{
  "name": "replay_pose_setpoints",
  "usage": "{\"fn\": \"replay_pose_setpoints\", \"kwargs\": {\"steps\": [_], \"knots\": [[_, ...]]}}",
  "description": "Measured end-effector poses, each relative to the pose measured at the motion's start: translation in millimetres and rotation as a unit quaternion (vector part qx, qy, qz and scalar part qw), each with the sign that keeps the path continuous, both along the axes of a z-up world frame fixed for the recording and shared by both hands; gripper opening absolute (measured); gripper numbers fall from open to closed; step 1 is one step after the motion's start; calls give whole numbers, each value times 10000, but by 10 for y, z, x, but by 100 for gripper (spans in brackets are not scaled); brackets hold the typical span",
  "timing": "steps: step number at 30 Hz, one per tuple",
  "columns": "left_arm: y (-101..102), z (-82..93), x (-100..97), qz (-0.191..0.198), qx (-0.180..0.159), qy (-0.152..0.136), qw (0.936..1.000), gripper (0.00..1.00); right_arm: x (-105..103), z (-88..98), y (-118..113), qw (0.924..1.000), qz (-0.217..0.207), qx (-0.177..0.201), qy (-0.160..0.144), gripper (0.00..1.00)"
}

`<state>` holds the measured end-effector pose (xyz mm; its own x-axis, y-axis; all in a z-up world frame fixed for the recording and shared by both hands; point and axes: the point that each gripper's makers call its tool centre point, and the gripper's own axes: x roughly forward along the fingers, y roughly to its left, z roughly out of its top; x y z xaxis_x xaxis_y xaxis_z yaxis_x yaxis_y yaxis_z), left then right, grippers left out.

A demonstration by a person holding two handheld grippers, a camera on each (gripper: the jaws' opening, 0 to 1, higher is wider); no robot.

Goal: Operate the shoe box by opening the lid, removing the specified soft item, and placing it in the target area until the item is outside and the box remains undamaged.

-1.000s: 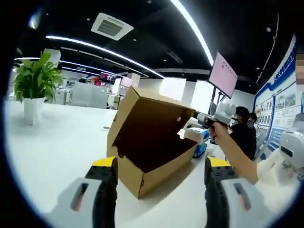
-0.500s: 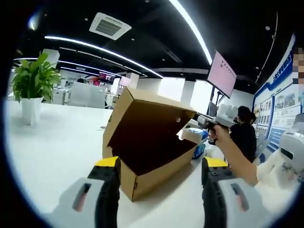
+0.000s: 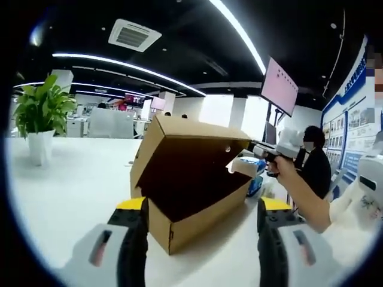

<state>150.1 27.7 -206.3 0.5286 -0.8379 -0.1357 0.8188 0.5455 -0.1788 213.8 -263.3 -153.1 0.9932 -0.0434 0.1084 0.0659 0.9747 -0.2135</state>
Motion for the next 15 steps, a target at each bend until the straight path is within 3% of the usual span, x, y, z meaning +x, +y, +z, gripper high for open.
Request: {"fn": "replay_pose_setpoints", "kwargs": {"steps": [4, 11, 15], "knots": [[-26, 22, -20, -14, 102, -165, 9998, 75, -26, -37, -3, 10000, 23, -40, -31, 0], [-15, 35, 9, 96, 43, -168, 9998, 76, -93, -95, 16, 10000, 10, -92, -34, 0], [3, -18, 30, 170, 295, -217, 9992, 78, -119, -113, 21, 9999, -12, -103, -42, 0]]}}
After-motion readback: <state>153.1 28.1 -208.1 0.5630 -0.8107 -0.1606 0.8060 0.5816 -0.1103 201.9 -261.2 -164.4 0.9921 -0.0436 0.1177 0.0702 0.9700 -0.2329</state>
